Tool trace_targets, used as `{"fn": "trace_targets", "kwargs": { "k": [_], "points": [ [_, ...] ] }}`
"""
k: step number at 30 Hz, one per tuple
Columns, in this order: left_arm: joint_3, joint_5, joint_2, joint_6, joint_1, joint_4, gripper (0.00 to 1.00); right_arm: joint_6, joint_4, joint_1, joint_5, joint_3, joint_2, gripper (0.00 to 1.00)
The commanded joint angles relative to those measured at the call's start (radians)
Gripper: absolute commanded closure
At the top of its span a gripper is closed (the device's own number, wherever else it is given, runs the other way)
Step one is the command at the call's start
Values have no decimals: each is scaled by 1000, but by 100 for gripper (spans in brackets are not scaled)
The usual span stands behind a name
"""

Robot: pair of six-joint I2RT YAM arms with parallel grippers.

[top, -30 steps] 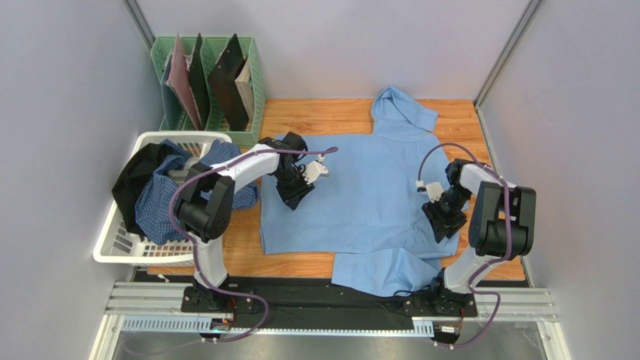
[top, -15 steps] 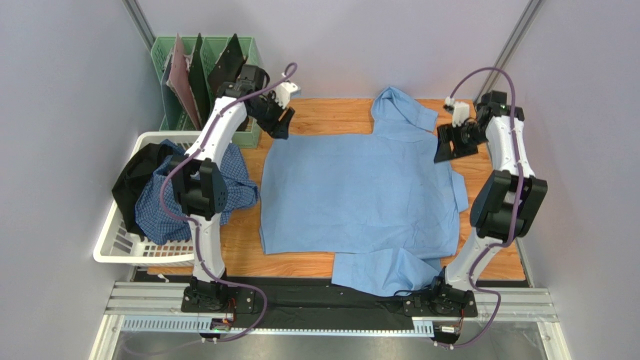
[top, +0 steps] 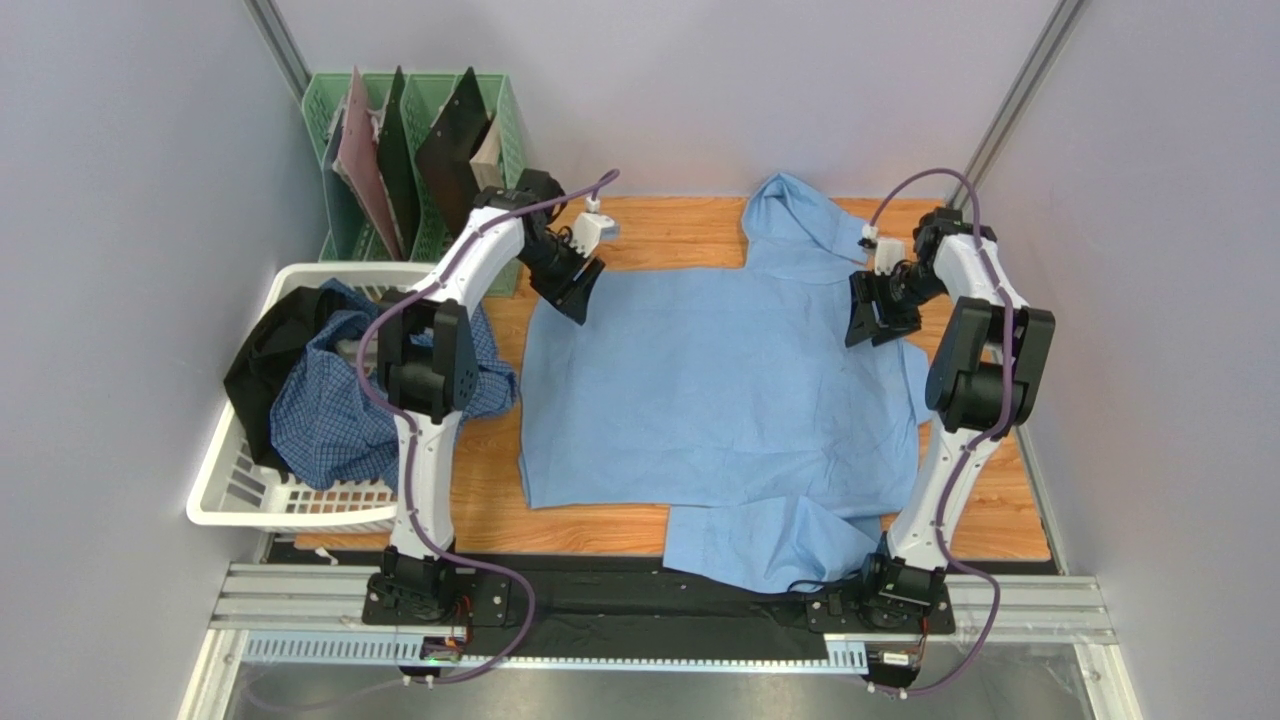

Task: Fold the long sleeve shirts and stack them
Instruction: Flatten the shirt out

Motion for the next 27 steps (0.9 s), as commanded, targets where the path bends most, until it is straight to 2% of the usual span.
{"fn": "trace_targets", "kwargs": {
  "k": [1, 6, 12, 17, 20, 21, 23, 24, 27],
  "points": [
    [19, -29, 13, 10, -10, -32, 40, -36, 61, 6, 83, -70, -10, 42],
    [-76, -55, 7, 22, -27, -34, 44, -95, 93, 3, 143, -198, -24, 43],
    [-373, -68, -111, 38, -67, -9, 53, -144, 78, 3, 128, -344, -124, 43],
    [-506, -54, -189, 53, -77, -15, 57, -210, 1, 0, 95, -447, -229, 43],
    [-462, -23, -237, 74, -64, -21, 52, -211, -80, -29, -6, -362, -248, 41],
    [-384, -10, -237, 65, -49, -21, 50, -193, -88, -37, -70, -279, -237, 41],
    [-269, 7, -205, 53, -29, -49, 46, -115, -70, -48, -101, -179, -211, 40],
    [-153, 26, -159, 45, -9, -60, 42, -87, -53, -48, -118, -94, -182, 40],
    [29, 2, -64, 33, 14, -77, 39, 52, 77, -46, -97, -7, -130, 41]
  ]
}}
